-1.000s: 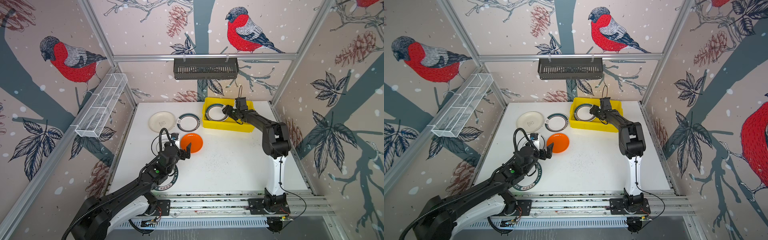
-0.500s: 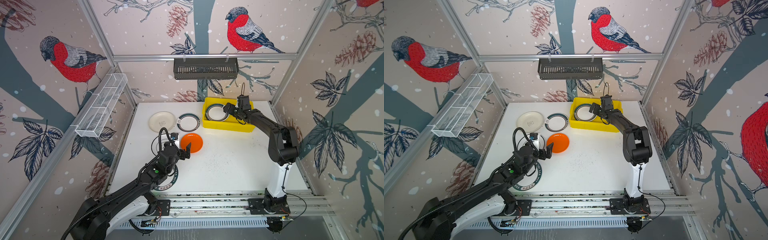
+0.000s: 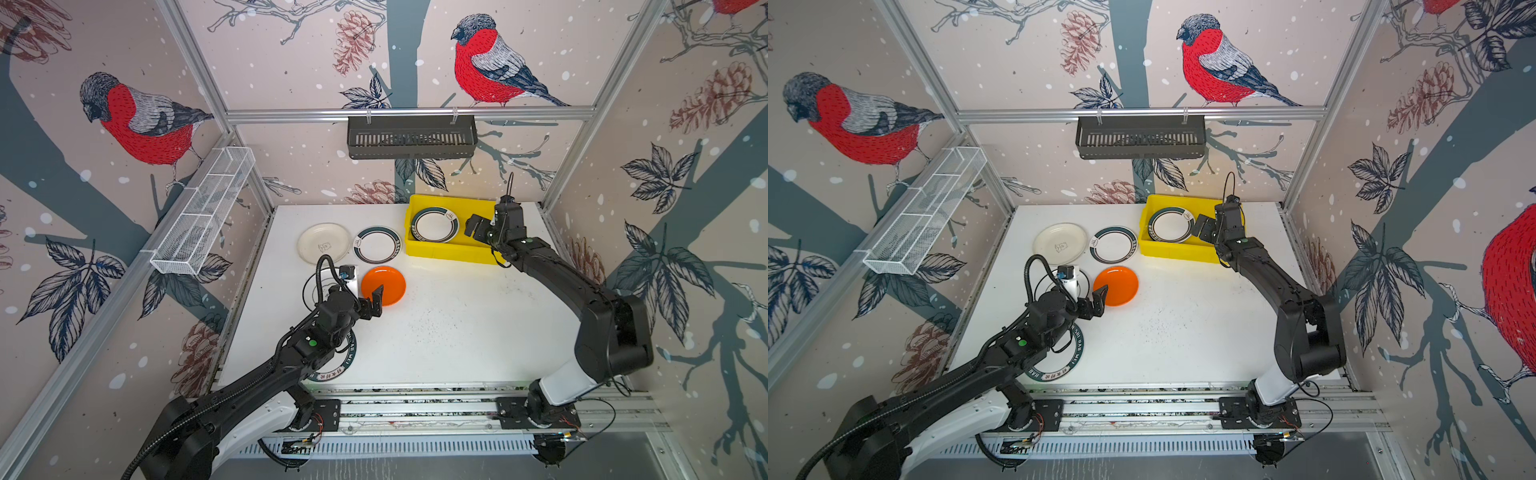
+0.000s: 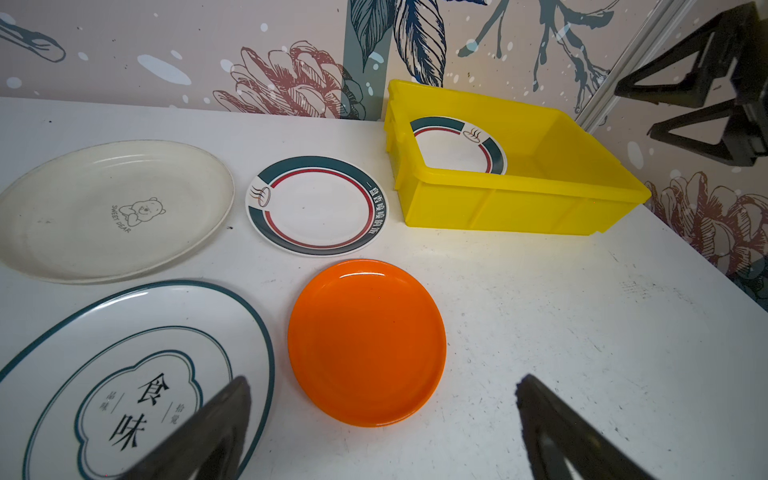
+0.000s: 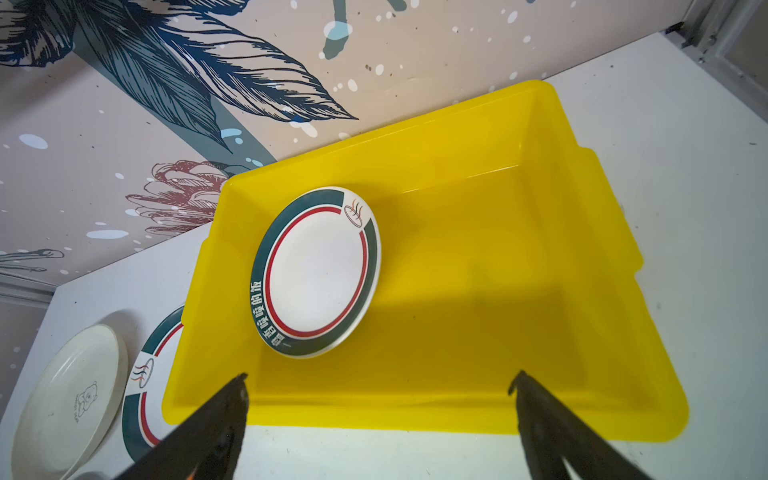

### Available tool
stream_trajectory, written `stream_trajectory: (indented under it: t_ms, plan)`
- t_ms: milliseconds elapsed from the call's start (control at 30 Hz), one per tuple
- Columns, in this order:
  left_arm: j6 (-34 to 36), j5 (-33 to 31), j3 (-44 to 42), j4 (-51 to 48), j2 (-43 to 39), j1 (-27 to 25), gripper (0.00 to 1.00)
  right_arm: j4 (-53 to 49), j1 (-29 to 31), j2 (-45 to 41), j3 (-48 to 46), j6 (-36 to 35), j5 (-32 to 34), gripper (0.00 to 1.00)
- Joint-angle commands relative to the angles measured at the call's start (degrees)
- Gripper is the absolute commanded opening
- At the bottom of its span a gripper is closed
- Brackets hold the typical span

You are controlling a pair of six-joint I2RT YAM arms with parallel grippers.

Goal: Place the plates into the plastic bin on the countertop
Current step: 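Move the right gripper toward the orange plate while the left gripper lowers onto it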

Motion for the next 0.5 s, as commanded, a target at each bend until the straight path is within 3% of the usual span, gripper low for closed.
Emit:
stream_trajectory:
  t_ms: [0,233,467]
  plan:
    - [-3.37,-0.75,0.12,-1.36,0.16,-0.02,0.98,3.2,0.35,-6.61,-5.51,-2.42,1.04,1.0]
    - [-7.12,0.92,-1.42,-1.19,-0.67,-0.02,0.98,7.32,-0.06,-21.47,-17.26,-5.56,0.3,1.0]
    - [-11.39,2.47,0.5,-5.71,0.95,-0.02,0.98,4.03,1.76,-29.18,-21.36,-7.4,-11.42,1.0]
